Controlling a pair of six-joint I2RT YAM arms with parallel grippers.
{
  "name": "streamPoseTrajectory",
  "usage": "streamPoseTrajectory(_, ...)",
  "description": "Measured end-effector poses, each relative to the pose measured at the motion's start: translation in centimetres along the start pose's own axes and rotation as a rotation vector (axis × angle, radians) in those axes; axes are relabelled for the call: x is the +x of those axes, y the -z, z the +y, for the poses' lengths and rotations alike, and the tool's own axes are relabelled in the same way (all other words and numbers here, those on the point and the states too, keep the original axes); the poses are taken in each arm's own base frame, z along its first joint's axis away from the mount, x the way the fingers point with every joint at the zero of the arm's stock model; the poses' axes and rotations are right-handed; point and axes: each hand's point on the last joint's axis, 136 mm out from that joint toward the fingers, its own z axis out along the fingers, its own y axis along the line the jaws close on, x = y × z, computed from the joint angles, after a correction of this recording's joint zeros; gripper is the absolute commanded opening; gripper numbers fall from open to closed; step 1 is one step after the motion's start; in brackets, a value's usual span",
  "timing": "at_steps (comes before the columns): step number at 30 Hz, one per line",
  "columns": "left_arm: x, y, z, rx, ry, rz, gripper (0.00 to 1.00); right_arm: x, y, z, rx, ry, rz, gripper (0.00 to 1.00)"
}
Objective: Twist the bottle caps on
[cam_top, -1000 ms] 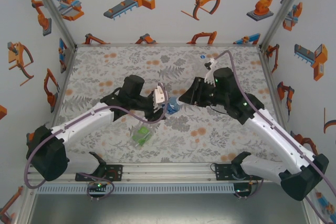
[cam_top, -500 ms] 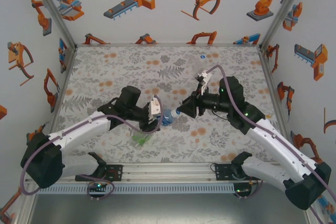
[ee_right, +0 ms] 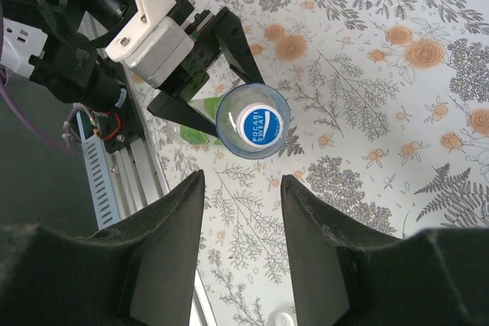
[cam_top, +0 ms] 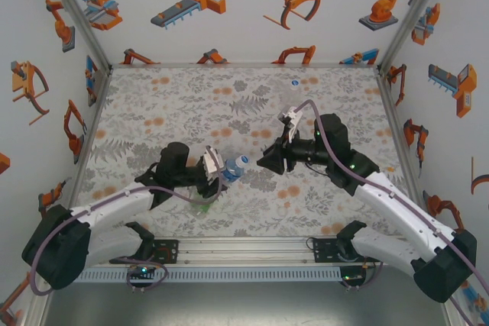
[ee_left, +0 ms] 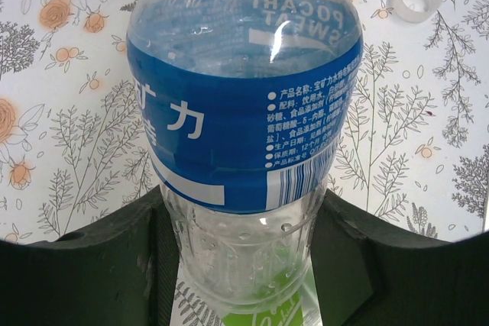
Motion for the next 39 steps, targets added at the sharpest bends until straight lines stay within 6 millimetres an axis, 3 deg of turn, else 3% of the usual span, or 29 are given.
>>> streamPoseTrajectory(7, 0.8, 0.8, 0.1, -0.052, 0.038, -0.068, 0.0, 0.4, -0.3, -0.3, 0.002, -0.014, 0.014, 0.42)
streamPoseTrajectory(15, -2.5, 1.9, -0.2, -0.037, 0.016, -0.187, 0.0, 0.4, -0.6, 0.0, -0.011, -0.01, 0.023, 0.41)
streamPoseTrajectory(20, -4.5, 2.3, -1.0, 0.033, -0.003, -0.224, 0.0, -0.9, -0.5, 0.8, -0.043, 0.054, 0.027, 0.41)
streamPoseTrajectory(27, -4.3, 1.4, -2.7, 0.134, 0.008, -0.147, 0.0, -2.3, -0.6, 3.1, -0.149, 0.235, 0.046, 0.41)
streamPoseTrajectory(32, -4.6, 0.2, -4.2, 0.234, -0.006, -0.071, 0.0, -1.1, -1.0, 4.9, -0.258, 0.377, 0.098, 0.41)
streamPoseTrajectory(39, -3.6, 0.1, -4.9, 0.278, 0.004, -0.024, 0.0, 1.4, -1.1, 5.6, -0.322, 0.47, 0.178, 0.41)
